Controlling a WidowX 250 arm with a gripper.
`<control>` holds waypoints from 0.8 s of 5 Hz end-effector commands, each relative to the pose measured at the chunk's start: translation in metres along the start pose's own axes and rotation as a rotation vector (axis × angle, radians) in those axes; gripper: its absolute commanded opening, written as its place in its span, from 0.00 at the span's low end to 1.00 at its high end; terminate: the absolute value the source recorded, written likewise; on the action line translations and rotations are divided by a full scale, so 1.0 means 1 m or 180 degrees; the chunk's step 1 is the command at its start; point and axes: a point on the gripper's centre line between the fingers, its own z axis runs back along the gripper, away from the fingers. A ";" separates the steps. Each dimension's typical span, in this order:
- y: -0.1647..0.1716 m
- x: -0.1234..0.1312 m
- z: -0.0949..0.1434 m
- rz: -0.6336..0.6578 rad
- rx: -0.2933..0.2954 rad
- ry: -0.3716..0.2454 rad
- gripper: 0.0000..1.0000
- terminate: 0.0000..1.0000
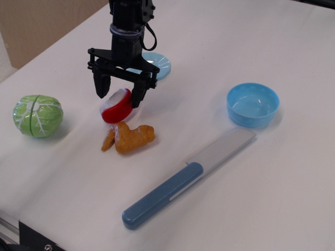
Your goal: Take sushi off plate
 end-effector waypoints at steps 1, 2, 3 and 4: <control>0.002 0.004 0.023 0.0116 0.0011 -0.0133 1.00 0.00; -0.002 0.003 0.044 0.0138 -0.0043 -0.0286 1.00 0.00; -0.004 -0.001 0.065 0.0278 -0.0180 -0.0410 1.00 0.00; -0.004 -0.001 0.065 0.0278 -0.0180 -0.0410 1.00 0.00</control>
